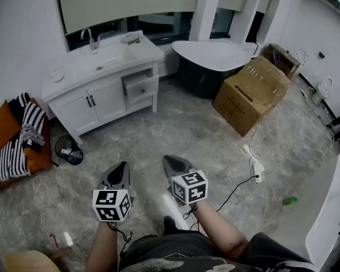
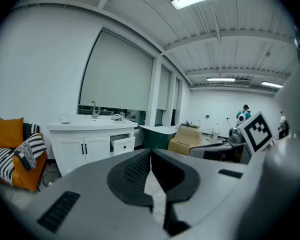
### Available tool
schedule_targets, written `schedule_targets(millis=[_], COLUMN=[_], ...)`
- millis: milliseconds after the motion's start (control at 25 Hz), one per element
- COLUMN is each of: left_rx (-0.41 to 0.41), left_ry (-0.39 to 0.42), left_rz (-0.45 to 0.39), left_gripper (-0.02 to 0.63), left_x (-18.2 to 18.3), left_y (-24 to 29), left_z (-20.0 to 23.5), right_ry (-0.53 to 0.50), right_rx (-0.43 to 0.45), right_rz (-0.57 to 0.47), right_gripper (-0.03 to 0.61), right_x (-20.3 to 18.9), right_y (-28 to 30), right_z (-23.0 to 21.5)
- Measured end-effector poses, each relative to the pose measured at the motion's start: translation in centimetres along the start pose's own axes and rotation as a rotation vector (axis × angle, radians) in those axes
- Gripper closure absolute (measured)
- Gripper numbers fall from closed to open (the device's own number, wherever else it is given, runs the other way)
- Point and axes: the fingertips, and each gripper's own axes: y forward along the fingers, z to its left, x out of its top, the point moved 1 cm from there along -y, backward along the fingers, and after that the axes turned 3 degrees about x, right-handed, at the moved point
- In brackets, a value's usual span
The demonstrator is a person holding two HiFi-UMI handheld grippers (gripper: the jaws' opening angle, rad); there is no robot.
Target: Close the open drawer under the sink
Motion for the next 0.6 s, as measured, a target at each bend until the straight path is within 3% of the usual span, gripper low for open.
schedule_targets(millis=[600], left_rx=[-0.009], left_ry=[-0.009], left_rz=[0.017], left_gripper=[0.595], left_x=[0.1], left_y=[1.9], left_z=[-1.4], right_ry=[0.024], right_rx=[0.018], right_rz=[0.004], right_gripper=[0.549], right_x=[-0.1], right_y=[0.4], right_z=[-2.0])
